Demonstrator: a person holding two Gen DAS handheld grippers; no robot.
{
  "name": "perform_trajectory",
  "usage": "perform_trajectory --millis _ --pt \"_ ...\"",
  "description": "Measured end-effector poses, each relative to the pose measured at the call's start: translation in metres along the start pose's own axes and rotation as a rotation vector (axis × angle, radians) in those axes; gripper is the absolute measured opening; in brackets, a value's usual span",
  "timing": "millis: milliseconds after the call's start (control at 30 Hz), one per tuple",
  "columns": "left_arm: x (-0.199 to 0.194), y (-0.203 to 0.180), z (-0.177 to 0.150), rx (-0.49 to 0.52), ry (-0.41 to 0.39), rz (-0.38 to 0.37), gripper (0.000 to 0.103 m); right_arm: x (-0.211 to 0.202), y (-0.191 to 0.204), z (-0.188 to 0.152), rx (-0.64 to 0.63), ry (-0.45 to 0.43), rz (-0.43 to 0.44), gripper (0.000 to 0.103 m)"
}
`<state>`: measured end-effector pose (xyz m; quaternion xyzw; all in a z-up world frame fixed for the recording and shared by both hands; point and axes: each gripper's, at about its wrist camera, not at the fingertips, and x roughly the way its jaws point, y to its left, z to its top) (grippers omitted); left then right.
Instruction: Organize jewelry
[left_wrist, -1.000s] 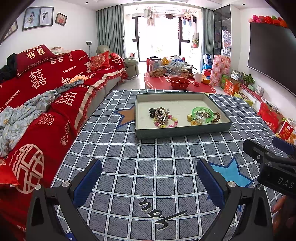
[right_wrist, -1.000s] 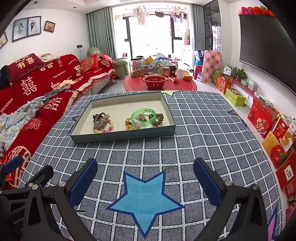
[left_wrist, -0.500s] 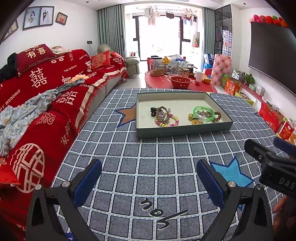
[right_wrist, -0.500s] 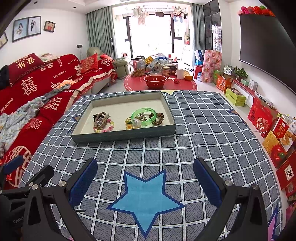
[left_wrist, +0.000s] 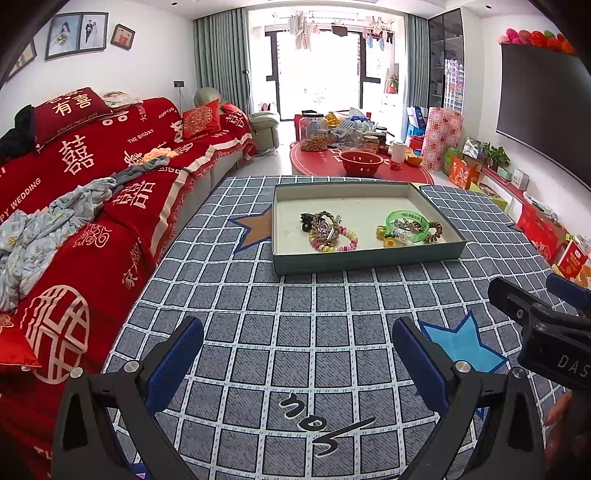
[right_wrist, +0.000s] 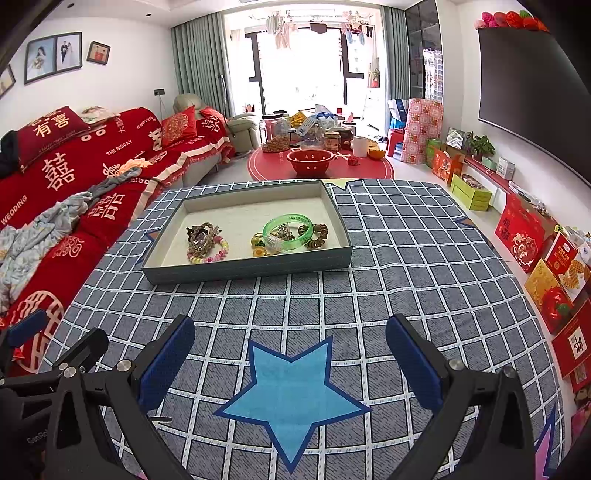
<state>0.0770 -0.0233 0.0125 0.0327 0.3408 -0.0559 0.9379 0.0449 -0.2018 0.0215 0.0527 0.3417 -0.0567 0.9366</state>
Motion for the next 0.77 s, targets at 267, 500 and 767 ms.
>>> perform_trajectory --millis 267,500,767 --pt "-0.0003 0.0003 -0.0006 0.000 0.001 0.000 0.103 -0.0003 -0.0001 -0.0002 0.000 0.001 0.000 0.103" --pt "0.0001 0.0000 -0.0011 0.000 0.004 -0.002 0.103 -0.0002 0.0001 -0.0005 0.002 0.001 0.001 0.103" --pt "-0.0012 -0.0032 -0.0007 0.012 0.001 -0.016 0.103 0.0001 0.0005 -0.0003 0.002 0.003 0.002 0.103"
